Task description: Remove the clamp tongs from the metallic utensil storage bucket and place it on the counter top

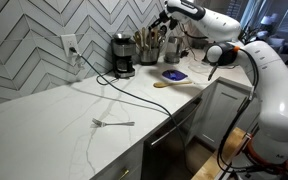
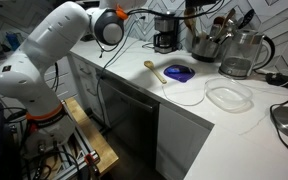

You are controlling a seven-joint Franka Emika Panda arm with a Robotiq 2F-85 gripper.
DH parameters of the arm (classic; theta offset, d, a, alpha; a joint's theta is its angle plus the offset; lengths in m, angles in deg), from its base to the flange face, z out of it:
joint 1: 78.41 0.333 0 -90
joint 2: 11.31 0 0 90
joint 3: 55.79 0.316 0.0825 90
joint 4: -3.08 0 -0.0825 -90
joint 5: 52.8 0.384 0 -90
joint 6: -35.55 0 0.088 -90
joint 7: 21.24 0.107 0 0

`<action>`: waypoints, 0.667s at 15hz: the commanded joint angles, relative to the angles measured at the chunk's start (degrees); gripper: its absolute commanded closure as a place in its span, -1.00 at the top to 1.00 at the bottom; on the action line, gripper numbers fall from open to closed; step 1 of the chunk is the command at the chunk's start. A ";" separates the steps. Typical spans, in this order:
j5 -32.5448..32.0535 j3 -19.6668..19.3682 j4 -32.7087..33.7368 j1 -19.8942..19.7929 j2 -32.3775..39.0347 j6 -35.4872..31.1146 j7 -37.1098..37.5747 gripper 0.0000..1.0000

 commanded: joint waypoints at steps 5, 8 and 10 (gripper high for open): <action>-0.72 1.56 2.54 -1.76 -1.46 2.06 8.47 -0.92; -0.94 1.44 2.67 -2.07 -2.37 3.05 11.87 -0.92; -1.06 1.41 2.71 -2.05 -3.15 3.14 13.59 -0.92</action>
